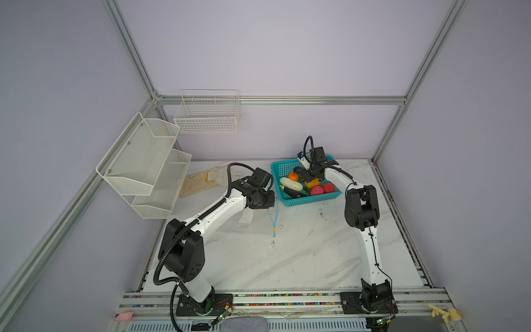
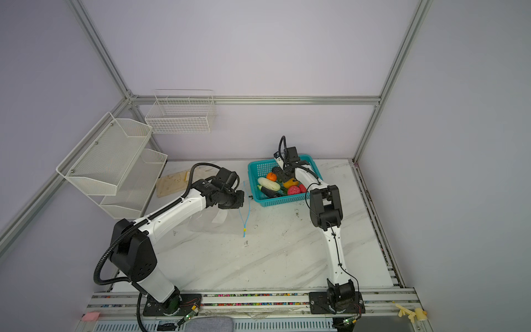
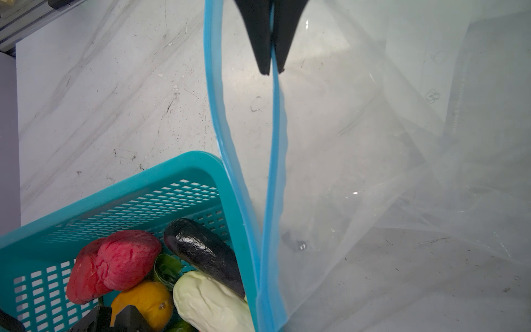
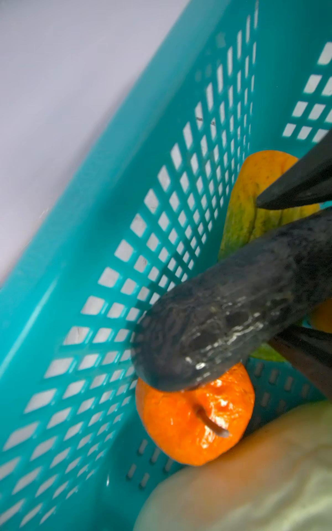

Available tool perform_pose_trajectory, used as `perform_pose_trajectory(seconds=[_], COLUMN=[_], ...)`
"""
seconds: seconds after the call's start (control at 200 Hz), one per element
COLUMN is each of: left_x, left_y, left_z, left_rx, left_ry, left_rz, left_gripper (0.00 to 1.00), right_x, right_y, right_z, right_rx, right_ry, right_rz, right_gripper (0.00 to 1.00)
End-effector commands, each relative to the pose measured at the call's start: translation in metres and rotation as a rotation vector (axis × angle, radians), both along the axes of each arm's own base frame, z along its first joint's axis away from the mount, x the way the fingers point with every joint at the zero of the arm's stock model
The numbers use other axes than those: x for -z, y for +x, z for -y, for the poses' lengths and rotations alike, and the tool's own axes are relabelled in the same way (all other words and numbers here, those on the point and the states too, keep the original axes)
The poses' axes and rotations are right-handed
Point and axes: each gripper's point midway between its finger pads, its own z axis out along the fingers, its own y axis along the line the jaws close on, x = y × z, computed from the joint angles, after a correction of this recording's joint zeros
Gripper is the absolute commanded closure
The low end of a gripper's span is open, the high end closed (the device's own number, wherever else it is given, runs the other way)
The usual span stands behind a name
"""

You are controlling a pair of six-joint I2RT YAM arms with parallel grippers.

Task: Place the food in the zip-top bag and seal the zipper
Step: 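Lower the right gripper into the basket toward the dark eggplant, then align the right gripper fingers around the eggplant's green stem end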

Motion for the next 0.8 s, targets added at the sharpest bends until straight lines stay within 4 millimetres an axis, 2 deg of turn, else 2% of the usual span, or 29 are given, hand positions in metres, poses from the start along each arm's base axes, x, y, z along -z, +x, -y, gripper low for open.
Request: perform_pose_trajectory(seconds=[0.0,0.27,0.44,0.8], left_x=[-0.036,-0.036,-0.036,-0.036], left_y=[0.015,0.016,0.015,0.017], left_z=[0.014,0.015,0.014,0.015], left_rx=[0.038,0.036,0.034,0.033], left_ry=[-0.041,-0.043,-0.045,-0.044], left_rz=[0.088,0.086,0.083,0.086], left_gripper=[1.0,1.0,1.0,1.0], right_x=[-0.008,-0.032,-0.041,-0.076], right_y=[0.001,-0.001,-0.001,-0.005], right_z=[0.0,-0.001,-0.002,0.0], right_rx=[-0.024,-0.033,-0.028,-0.009], right_ry=[0.006,0.02,0.03,0.051], right_rz=[0.003,0.031,0.033,0.075], right_gripper=[0.37,0.46,0.49,0.53])
